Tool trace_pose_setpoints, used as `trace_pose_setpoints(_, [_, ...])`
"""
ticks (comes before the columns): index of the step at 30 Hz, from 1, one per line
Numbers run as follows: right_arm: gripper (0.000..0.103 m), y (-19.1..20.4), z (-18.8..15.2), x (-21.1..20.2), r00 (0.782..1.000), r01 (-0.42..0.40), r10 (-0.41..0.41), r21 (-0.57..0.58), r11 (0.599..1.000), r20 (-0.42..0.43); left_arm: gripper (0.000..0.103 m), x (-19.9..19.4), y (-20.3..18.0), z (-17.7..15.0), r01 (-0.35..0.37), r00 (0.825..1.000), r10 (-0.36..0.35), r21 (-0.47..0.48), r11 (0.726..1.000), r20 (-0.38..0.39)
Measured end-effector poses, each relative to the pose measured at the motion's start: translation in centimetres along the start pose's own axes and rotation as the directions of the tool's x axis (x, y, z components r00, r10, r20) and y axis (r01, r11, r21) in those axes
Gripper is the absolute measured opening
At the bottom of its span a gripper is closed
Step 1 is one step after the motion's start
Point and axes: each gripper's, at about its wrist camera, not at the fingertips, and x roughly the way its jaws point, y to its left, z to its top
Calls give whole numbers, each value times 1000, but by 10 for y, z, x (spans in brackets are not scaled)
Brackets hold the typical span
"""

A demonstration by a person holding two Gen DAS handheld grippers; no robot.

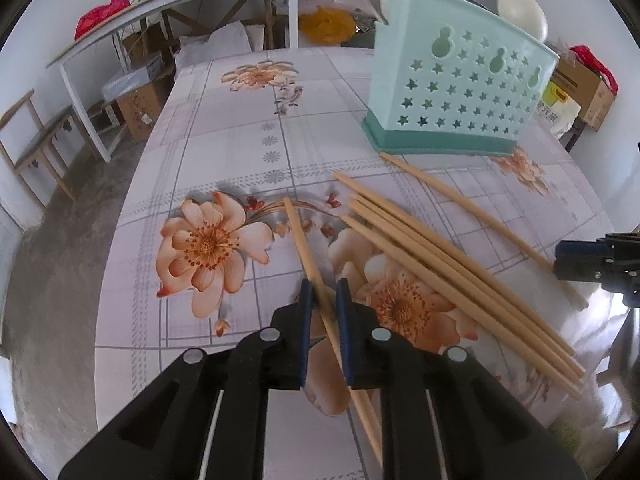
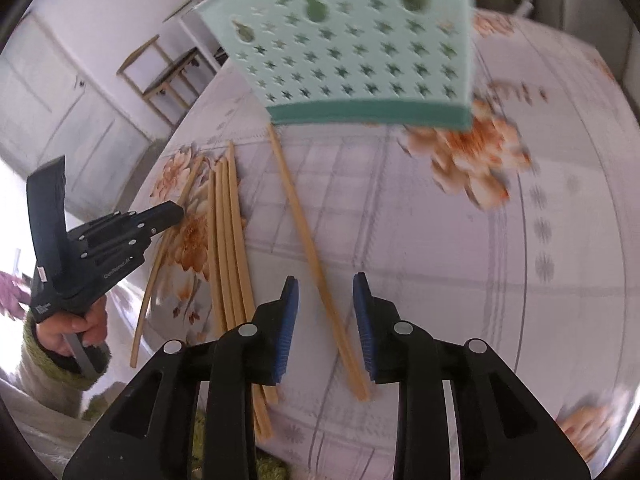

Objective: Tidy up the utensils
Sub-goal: 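Lift a chopstick with the right gripper while the left grasps another chopstick, then lift the chopstick with the left gripper up toward the green holder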

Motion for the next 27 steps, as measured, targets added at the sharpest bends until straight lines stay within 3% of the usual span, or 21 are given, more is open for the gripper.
trace_pose_setpoints(8, [26,23,33,37,999,47,-47,-144,988,4,12,10,8,15,-16,1000,16,-44,999,-3])
trace_pose_setpoints(9, [20,24,33,38,999,51,-50,-156,986,16,12,11,9,16,-17,1000,17,-52,999,0])
trace_pose_setpoints(10, [8,26,35,40,998,62,-59,-169,984,20,12,12,10,17,-20,1000,20,-59,998,3])
trace_pose_setpoints(18, [4,13,23,28,998,62,-62,-133,989,1,9,7,8,12,-5,1000,5,-75,997,-6])
trace_pose_setpoints(27, [5,-22,-2,1,997,67,-68,-17,998,-25,8,-1,3,0,17,999,-20,-85,996,-41])
